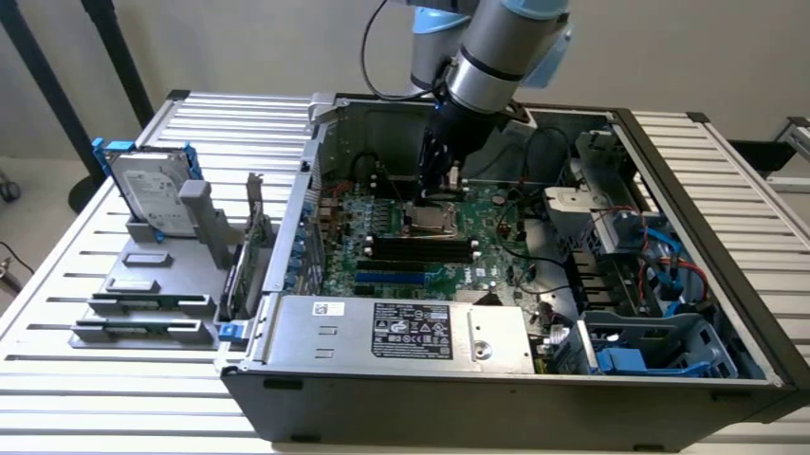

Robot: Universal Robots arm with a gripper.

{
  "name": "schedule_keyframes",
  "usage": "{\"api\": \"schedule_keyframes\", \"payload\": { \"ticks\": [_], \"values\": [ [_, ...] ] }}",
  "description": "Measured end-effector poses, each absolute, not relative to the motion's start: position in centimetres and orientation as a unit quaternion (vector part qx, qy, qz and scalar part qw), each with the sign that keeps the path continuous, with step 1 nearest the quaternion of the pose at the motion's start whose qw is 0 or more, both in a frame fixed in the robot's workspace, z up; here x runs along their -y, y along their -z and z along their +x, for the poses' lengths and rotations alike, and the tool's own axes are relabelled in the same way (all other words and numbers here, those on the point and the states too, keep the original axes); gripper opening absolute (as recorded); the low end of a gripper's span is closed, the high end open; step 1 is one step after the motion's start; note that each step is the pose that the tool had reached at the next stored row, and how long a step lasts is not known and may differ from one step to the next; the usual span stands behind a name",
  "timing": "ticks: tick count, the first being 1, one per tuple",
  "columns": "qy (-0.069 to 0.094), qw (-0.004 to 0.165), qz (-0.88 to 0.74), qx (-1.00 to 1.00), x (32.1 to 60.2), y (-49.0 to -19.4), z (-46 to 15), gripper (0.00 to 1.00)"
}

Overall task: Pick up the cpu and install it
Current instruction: 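Close the cpu cover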

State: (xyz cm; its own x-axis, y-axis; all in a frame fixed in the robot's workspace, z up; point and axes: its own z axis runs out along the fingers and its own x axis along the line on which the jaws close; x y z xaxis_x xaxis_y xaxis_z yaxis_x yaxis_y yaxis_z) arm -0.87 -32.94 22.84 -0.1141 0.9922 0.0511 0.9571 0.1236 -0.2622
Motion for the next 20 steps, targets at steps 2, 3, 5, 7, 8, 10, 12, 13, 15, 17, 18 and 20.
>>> {"api": "schedule_keyframes", "payload": {
  "ticks": [2, 3, 5, 7, 8, 10, 12, 13, 15, 17, 18, 20],
  "values": [
    [-0.083, 0.108, -0.657, 0.742, 33.0, -22.4, -1.4, 0.11],
    [-0.083, 0.109, -0.657, 0.741, 33.0, -22.3, -1.5, 0.11],
    [-0.084, 0.11, -0.658, 0.74, 33.0, -22.1, -1.6, 0.11],
    [-0.085, 0.111, -0.66, 0.738, 33.0, -21.9, -1.7, 0.11],
    [-0.085, 0.112, -0.662, 0.737, 33.0, -21.8, -1.7, 0.11],
    [-0.085, 0.112, -0.664, 0.734, 33.0, -21.6, -1.8, 0.11],
    [-0.085, 0.113, -0.668, 0.731, 33.0, -21.4, -1.8, 0.11],
    [-0.085, 0.114, -0.669, 0.729, 33.0, -21.3, -1.8, 0.11],
    [-0.085, 0.115, -0.673, 0.726, 33.0, -21.1, -1.9, 0.11],
    [-0.085, 0.116, -0.676, 0.723, 33.0, -20.9, -1.9, 0.11],
    [-0.086, 0.117, -0.677, 0.722, 33.0, -20.8, -2.0, 0.11],
    [-0.086, 0.118, -0.679, 0.719, 33.1, -20.6, -2.0, 0.11]
  ]
}}
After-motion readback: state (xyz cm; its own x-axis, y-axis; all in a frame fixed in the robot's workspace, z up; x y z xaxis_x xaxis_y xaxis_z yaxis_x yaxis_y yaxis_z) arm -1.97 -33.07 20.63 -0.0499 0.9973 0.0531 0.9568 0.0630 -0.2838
